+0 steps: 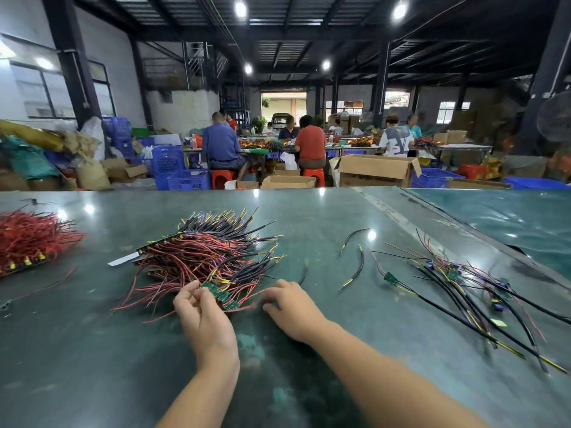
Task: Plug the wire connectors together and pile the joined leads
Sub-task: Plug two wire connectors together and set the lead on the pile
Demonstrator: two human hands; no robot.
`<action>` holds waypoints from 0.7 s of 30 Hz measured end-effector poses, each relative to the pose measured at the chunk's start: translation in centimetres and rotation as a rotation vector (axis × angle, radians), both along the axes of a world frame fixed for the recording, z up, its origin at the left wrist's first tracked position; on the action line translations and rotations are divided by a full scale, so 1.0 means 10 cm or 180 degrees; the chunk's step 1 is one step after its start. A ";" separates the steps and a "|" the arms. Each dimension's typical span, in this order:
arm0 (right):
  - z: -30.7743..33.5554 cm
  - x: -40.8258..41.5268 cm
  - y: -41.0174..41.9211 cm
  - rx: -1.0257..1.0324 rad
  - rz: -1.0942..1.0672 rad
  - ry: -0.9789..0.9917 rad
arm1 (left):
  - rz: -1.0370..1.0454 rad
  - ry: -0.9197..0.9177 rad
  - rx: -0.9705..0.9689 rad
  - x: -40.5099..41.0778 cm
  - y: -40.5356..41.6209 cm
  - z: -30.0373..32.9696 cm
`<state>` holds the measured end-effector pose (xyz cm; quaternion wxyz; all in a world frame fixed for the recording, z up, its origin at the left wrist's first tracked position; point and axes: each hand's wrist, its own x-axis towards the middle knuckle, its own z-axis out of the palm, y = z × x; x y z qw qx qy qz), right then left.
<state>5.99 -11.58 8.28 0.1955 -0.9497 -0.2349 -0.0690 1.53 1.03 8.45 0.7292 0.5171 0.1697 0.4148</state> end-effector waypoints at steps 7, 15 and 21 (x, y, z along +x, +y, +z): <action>0.23 -0.07 -0.22 0.0853 -0.0208 -0.0558 | 0.0003 0.0183 0.0040 0.00 0.02 0.00; 0.56 -0.40 -0.58 0.1401 0.0200 -0.0902 | -0.0433 0.0107 0.0053 -0.13 -0.05 0.08; 0.45 -0.88 -0.56 0.0329 0.1020 -0.1810 | -0.2397 0.0453 0.0035 -0.34 -0.28 0.17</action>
